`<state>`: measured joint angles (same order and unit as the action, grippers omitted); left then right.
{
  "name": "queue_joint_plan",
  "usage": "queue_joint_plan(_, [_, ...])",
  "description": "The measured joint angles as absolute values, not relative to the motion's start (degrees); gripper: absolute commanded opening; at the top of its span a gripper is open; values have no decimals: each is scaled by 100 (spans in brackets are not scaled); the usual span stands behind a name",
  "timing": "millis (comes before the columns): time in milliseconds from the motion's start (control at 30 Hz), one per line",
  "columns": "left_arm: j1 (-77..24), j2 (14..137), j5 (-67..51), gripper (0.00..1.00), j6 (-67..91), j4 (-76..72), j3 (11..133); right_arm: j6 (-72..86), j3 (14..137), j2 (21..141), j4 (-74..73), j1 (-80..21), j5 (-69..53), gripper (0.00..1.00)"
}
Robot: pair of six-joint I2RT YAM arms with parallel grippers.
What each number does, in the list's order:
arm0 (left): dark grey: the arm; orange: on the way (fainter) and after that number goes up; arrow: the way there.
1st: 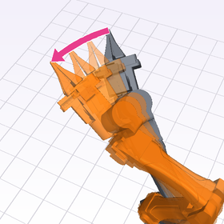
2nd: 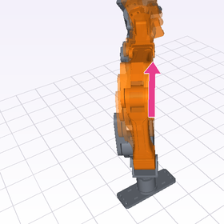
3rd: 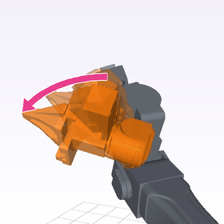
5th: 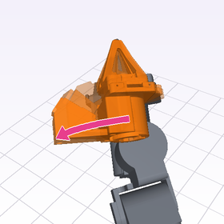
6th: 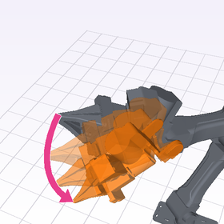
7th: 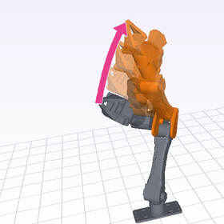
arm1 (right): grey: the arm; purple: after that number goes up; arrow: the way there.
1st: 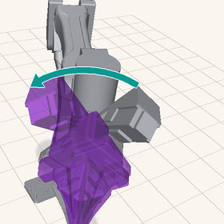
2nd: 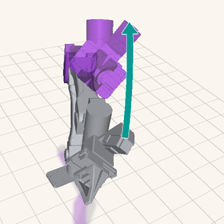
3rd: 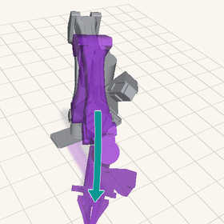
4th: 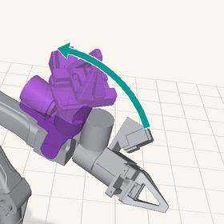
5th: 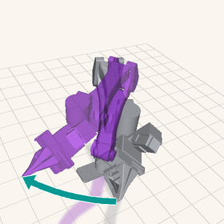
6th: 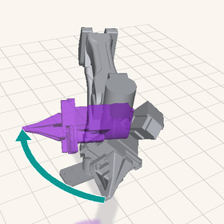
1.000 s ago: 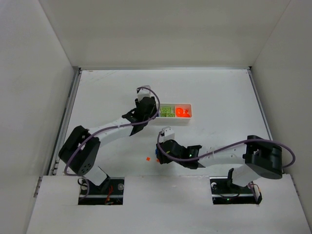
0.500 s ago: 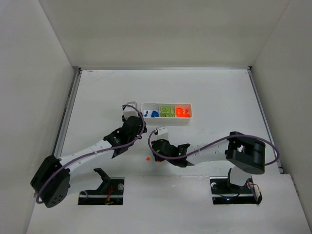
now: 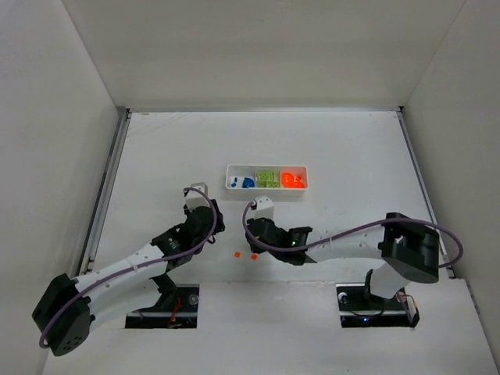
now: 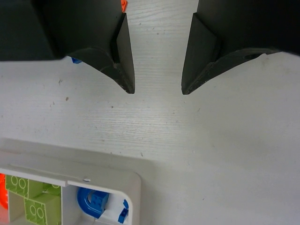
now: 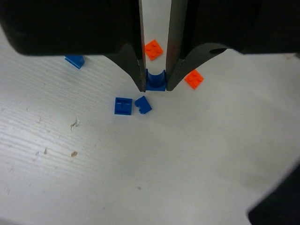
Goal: Sort the legos into containers by color
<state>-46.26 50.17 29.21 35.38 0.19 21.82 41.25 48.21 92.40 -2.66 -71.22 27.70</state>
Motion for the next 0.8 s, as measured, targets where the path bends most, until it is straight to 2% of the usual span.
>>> queue_joint_plan(267, [-4934,4812,2919,46,3769,128,1981,3634,5286,8840,-235,-6364,2543,24])
queue_joint_plan(567, [-5822,5238,2912,47,3826,-8,1981,3144,6746,9889,69,-5212,2171,25])
queue_joint_plan(667, [-5994,5411,2912,48,3844,-161,1981,3118,6989,10259,89,-5068,2045,30])
queue_joint_plan(800, [-6250,5721,2899,48,3824,-454,1981,3138,7124,10545,43,-4943,1940,43])
